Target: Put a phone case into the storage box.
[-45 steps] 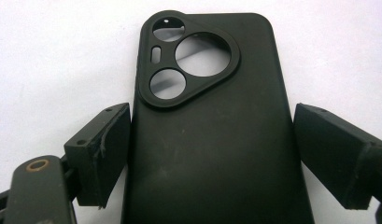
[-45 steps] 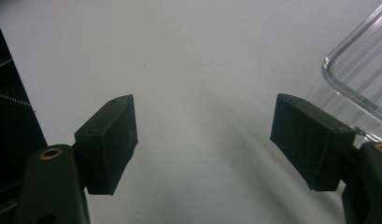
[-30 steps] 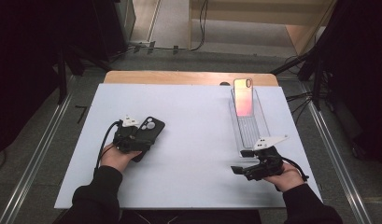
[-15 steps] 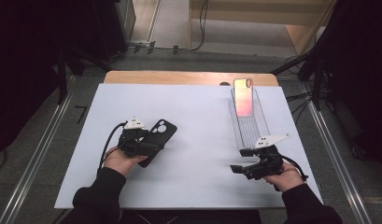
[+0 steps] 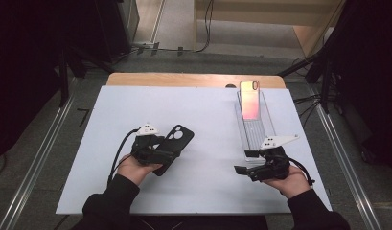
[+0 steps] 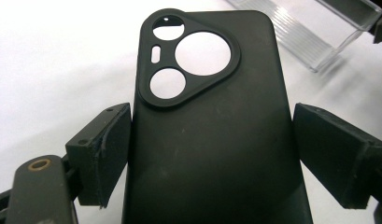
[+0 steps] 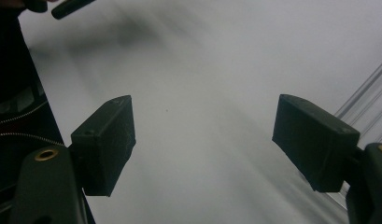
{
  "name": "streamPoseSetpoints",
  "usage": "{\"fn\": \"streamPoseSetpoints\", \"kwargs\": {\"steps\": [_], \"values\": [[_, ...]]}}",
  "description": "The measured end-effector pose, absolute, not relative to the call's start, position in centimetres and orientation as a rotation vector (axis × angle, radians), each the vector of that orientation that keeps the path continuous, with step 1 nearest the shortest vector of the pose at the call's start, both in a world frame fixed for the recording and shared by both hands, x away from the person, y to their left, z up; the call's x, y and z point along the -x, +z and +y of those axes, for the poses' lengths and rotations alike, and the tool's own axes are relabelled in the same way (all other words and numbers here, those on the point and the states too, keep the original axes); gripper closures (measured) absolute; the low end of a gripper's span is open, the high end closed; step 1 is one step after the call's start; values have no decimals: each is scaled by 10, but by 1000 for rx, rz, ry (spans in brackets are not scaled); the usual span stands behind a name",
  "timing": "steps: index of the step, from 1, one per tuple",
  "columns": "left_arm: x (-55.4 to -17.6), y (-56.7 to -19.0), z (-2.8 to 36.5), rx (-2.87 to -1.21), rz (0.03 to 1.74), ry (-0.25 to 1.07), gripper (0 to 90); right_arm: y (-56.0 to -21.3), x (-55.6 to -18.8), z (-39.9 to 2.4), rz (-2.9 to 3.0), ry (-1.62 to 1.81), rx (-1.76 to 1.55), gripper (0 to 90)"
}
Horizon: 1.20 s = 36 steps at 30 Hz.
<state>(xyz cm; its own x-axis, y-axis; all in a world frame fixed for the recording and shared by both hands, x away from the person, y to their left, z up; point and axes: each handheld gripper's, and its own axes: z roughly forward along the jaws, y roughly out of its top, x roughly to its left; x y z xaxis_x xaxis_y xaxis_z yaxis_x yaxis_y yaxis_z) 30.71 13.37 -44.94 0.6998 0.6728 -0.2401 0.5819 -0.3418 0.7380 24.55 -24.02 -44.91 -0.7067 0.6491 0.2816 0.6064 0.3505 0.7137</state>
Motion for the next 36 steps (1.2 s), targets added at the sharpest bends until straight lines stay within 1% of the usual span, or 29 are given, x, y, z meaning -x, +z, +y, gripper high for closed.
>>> {"fn": "streamPoseSetpoints", "kwargs": {"steps": [6,11,19,21,25,36], "values": [[-302,-451,124,-2018,959,131,144,-444,-246,-235,2523,1312,-1218,196],[-299,-453,119,-1978,973,127,144,-443,-248,-229,2520,1253,-1258,203],[-292,-456,108,-1934,972,153,144,-436,-252,-219,2501,1275,-1291,207],[-291,-458,106,-1927,968,154,144,-433,-254,-216,2513,1294,-1306,246],[-289,-459,105,-1906,970,160,144,-429,-257,-212,2499,1326,-1317,246],[-284,-461,103,-1852,944,249,144,-415,-270,-201,2448,1387,-1352,240]]}}
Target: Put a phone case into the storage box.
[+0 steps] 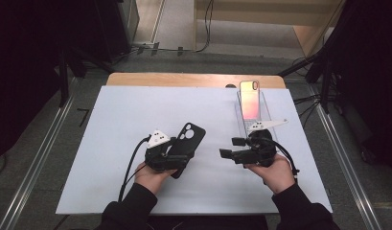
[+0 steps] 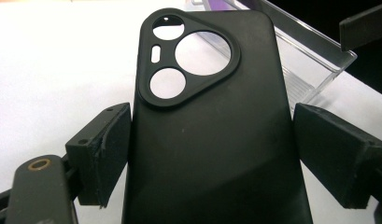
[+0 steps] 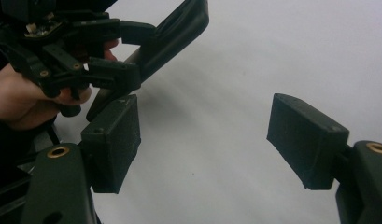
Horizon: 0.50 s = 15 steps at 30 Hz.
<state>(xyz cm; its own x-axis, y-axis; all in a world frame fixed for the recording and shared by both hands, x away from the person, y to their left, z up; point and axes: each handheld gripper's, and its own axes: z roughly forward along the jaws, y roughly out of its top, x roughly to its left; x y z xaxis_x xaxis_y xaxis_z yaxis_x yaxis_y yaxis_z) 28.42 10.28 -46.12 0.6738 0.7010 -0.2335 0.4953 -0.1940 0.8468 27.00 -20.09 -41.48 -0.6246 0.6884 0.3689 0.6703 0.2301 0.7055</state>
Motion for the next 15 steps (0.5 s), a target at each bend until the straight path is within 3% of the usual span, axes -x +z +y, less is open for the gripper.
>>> {"fn": "streamPoseSetpoints", "kwargs": {"steps": [15], "values": [[-280,-471,97,-1799,928,319,143,-404,-286,-180,2432,1441,-1367,240]]}}
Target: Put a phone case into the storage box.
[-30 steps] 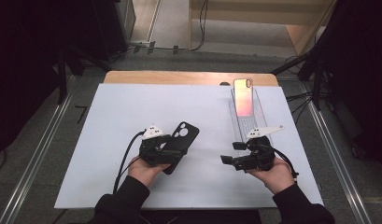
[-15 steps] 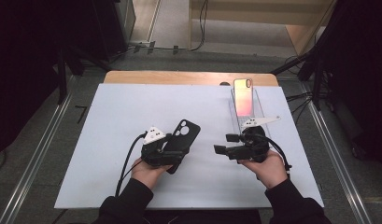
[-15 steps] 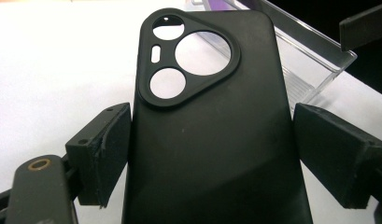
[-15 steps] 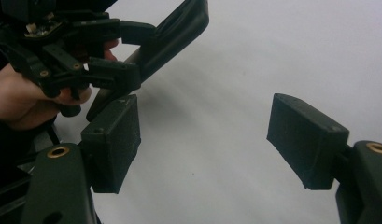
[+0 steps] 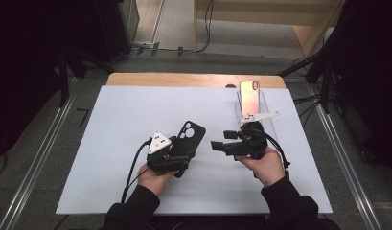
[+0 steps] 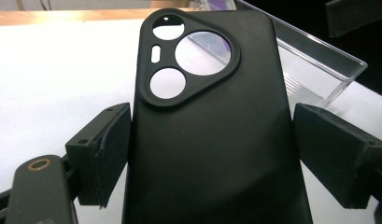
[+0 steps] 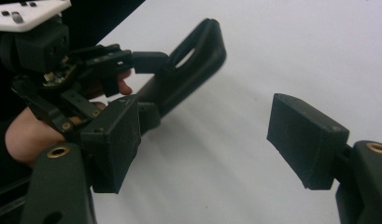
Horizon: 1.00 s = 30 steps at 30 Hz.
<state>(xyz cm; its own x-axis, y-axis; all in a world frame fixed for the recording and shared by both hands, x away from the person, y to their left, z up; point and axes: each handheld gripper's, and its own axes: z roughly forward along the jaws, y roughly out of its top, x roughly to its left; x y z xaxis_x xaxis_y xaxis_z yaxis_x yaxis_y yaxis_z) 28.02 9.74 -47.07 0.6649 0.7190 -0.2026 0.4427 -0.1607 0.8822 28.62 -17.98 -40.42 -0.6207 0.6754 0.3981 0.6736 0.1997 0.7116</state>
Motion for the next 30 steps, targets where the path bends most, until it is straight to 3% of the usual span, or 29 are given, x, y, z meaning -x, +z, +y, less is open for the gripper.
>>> {"fn": "streamPoseSetpoints", "kwargs": {"steps": [30], "values": [[-269,-474,89,-1720,837,376,142,-407,-321,-141,2456,1398,-1445,249]]}}
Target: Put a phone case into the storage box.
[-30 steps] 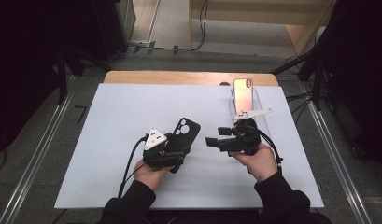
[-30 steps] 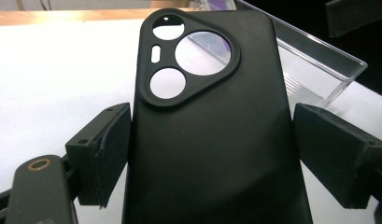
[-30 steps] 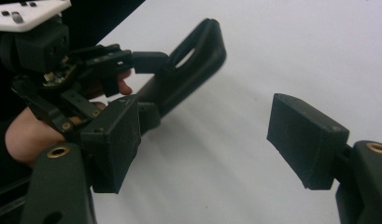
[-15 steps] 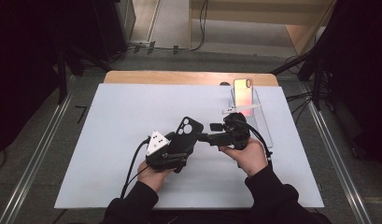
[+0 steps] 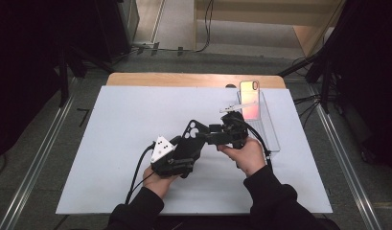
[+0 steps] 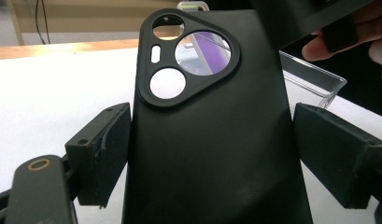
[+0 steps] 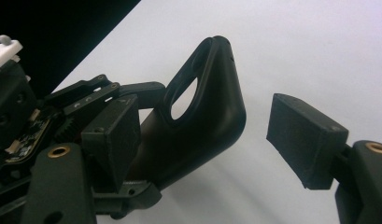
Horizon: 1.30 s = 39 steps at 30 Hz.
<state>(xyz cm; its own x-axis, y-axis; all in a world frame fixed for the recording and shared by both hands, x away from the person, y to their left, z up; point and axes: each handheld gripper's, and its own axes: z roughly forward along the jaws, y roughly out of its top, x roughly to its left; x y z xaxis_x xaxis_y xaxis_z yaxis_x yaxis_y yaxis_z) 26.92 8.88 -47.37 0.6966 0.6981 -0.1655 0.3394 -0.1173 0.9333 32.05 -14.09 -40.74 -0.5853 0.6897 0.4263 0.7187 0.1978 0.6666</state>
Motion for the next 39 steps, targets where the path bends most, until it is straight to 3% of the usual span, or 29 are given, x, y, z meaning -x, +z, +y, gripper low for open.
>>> {"fn": "streamPoseSetpoints", "kwargs": {"steps": [6,9,15,19,25,39], "values": [[-269,-472,90,-1691,852,347,141,-412,-327,-136,-2348,-1357,1415,297],[-268,-471,90,-1680,851,341,141,-414,-330,-135,-2314,-1347,1412,376],[-268,-471,90,-1675,855,318,139,-415,-336,-140,-2155,-1352,1435,642],[-268,-471,88,-1676,857,298,137,-414,-337,-142,-2059,-1349,1424,727],[-268,-470,88,-1678,841,297,134,-410,-334,-142,-2043,-1363,1390,766],[-277,-451,94,-1767,874,140,143,-396,-328,-149,-2125,-1420,1374,790]]}}
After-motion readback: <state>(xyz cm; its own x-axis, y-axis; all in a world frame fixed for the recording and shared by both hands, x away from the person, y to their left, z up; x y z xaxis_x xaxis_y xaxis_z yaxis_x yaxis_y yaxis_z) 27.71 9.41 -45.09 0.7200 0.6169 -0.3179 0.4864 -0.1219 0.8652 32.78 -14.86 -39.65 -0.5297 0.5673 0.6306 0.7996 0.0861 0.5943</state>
